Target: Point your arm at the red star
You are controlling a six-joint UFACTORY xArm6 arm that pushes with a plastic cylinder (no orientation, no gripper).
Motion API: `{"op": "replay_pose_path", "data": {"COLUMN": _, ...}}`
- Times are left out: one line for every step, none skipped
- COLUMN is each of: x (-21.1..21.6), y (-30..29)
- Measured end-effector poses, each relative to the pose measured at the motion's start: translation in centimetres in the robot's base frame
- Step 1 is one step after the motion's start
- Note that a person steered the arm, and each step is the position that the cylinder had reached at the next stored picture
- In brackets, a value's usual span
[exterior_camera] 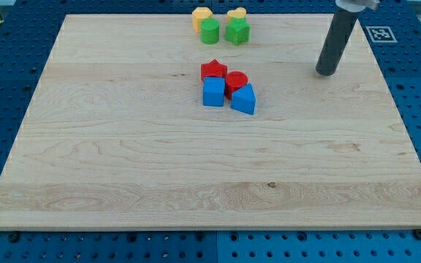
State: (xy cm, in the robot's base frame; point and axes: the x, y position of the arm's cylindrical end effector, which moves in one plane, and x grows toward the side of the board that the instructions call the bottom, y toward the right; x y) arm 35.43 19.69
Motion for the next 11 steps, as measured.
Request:
{"op": "replay_pose_path", "data": {"x": 0.0, "y": 0.0}}
{"op": "replay_pose_path", "data": {"x": 0.0, "y": 0.0}}
{"op": "replay_pose_path", "data": {"x": 0.2, "y": 0.0}}
{"op": "replay_pose_path", "data": {"x": 0.2, "y": 0.0}}
{"op": "replay_pose_path", "data": {"x": 0.2, "y": 0.0}}
{"op": "replay_pose_path", "data": {"x": -0.9, "y": -2.0}}
{"op": "replay_pose_path", "data": {"x": -2.5, "y": -7.6}}
{"op": "replay_pose_path", "data": {"x": -2.5, "y": -14.5}}
{"op": "replay_pose_path", "data": {"x": -2.5, "y": -22.4}}
{"op": "replay_pose_path", "data": {"x": -2.4, "y": -23.6}}
{"op": "replay_pose_path", "data": {"x": 1.5, "y": -22.8}}
